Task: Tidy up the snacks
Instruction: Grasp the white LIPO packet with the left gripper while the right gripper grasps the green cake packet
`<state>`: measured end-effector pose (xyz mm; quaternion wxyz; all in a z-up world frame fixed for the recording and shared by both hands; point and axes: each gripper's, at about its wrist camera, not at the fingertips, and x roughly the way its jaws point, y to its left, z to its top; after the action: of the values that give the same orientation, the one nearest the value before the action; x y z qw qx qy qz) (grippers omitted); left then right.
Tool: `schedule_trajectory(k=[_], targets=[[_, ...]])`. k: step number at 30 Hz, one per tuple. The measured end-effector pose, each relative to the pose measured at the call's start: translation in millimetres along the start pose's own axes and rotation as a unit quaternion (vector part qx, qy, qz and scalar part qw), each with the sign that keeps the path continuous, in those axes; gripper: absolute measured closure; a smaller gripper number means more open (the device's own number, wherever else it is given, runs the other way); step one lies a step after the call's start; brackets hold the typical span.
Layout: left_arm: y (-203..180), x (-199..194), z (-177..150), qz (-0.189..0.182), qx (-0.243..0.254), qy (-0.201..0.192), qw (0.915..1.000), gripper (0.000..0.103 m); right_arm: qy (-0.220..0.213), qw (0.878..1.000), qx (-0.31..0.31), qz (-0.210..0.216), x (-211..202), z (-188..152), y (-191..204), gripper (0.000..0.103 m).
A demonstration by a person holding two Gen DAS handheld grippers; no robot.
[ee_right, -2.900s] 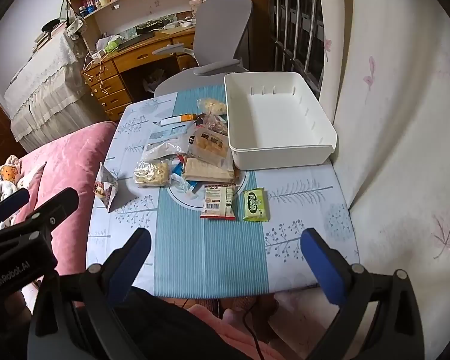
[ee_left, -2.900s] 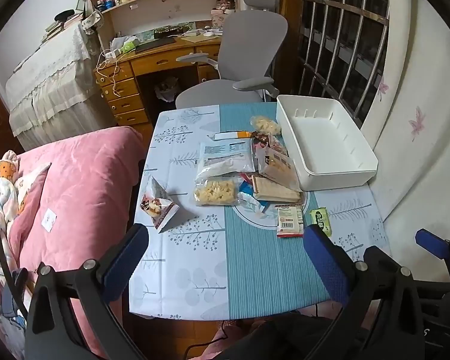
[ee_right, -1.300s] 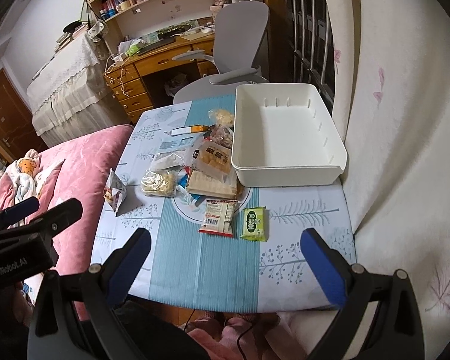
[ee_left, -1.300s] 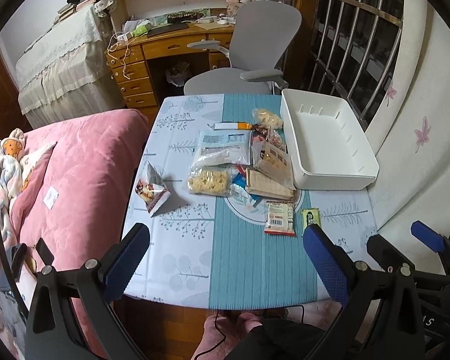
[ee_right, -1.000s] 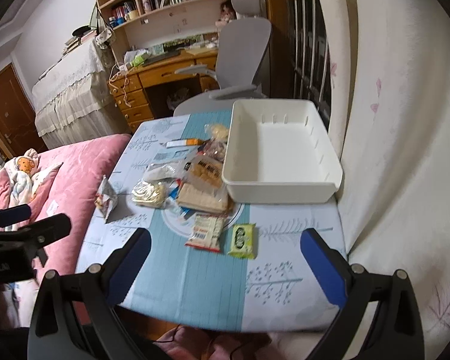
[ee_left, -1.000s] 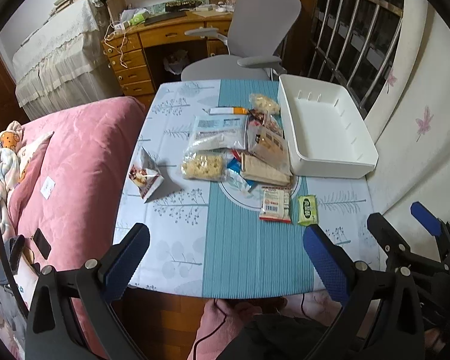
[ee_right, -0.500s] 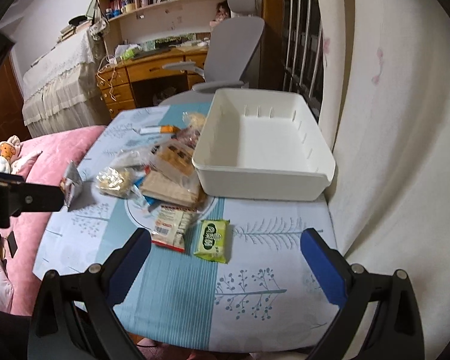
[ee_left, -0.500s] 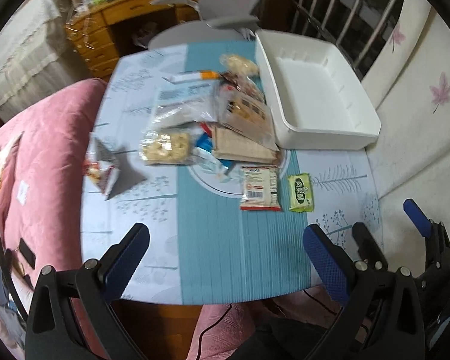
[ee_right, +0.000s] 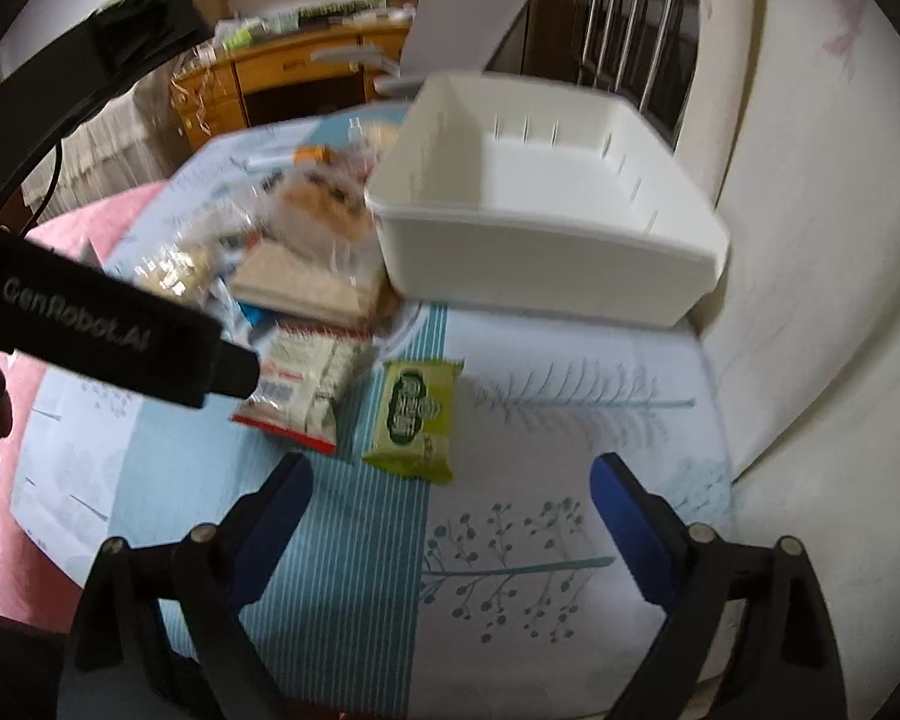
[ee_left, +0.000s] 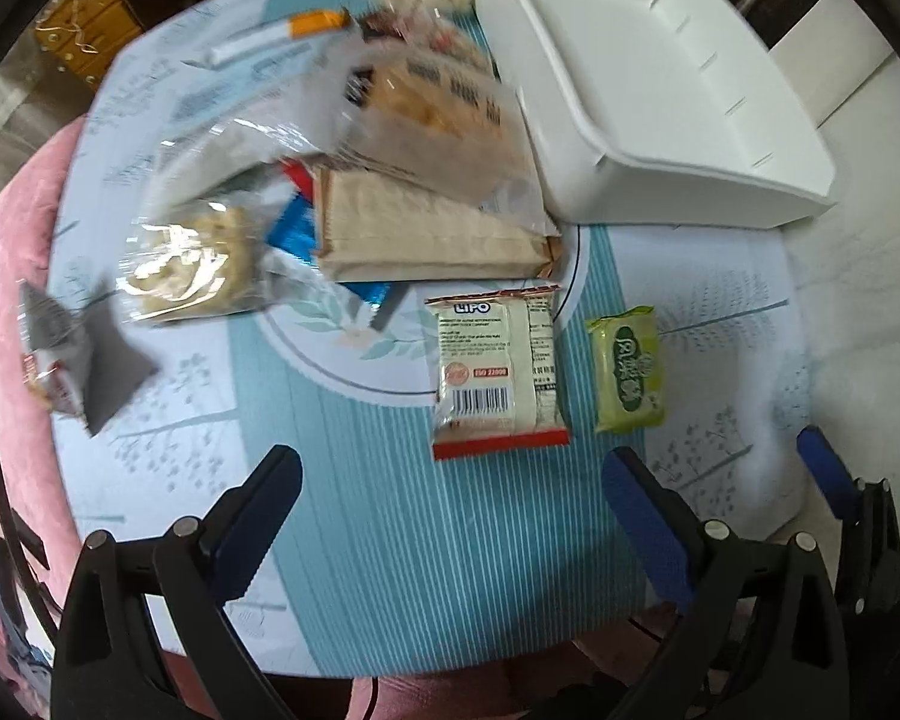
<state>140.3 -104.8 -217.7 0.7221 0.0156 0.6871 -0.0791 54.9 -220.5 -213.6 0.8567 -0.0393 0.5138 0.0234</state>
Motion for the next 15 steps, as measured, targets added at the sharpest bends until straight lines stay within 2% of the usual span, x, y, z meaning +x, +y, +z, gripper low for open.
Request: schedule_trajectory(k=[4,7,13,15], targets=[[-4,30,13,0.001,0.007,0.027,0.9996,0.004,0.025,1.000,0.013,-0.003,24,-3,3,0.012],[-8,47,21,0.003,0.014,0.040,0.9991,0.007,0.034,0.999,0.022,-0.005,39,-3,3,0.017],[-12,73,34,-0.002,0.027,0.058,0.9980,0.018,0.030,0.999,0.019,0.009,59,-1,14,0.020],[-15,79,36,-0.004,0.034,0.062,0.9975,0.025,0.033,0.999,0.016,0.012,66,2,18,0.026]])
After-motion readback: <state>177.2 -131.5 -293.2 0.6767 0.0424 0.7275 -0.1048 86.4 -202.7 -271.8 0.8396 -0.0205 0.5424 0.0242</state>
